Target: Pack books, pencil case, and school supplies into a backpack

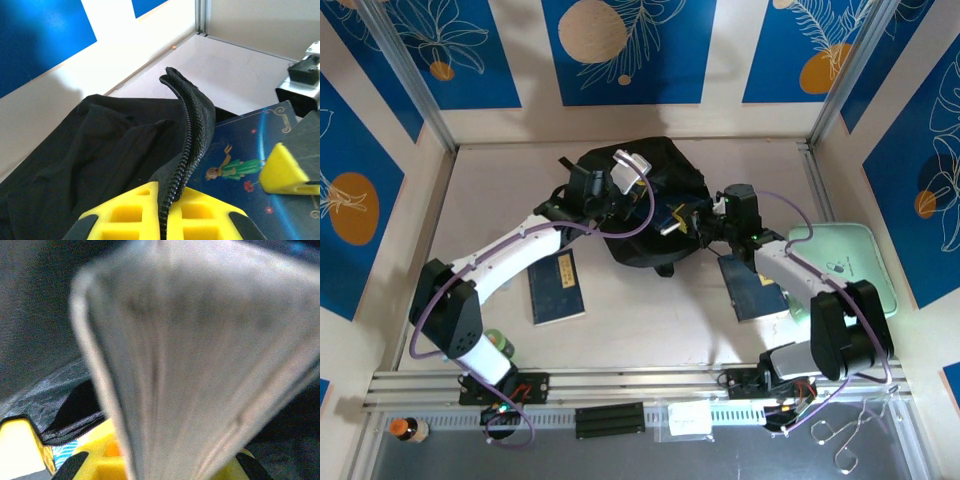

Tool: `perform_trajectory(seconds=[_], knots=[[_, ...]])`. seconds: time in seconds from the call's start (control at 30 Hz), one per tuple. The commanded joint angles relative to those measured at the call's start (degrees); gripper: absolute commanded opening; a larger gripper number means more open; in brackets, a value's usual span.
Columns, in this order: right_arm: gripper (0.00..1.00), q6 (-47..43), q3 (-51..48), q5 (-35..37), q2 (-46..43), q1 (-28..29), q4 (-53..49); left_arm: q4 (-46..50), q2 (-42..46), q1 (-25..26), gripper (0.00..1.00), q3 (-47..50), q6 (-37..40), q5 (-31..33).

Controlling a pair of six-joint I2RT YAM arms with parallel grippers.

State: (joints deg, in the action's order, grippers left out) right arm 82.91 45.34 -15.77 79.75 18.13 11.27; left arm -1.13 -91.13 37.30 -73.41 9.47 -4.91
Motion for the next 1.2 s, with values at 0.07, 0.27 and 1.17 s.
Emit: perform_trajectory(seconds=[0.07, 0.27, 1.17], knots=[[0.00, -3.49, 2.28, 0.62, 4.66, 1.58, 14.18, -4.24, 2.62, 0.63, 0.00, 0.54, -0.44, -3.92], [0.00, -5.30, 5.38, 4.29, 13.86, 2.59, 19.95, -4.76, 2.76, 0.74, 0.00, 1.46, -1.54, -4.52], [0.47, -2.81, 15.90, 10.99, 29.90, 4.99, 9.58, -4.24, 1.18, -0.05, 0.00, 4.82, -3.12, 1.82]])
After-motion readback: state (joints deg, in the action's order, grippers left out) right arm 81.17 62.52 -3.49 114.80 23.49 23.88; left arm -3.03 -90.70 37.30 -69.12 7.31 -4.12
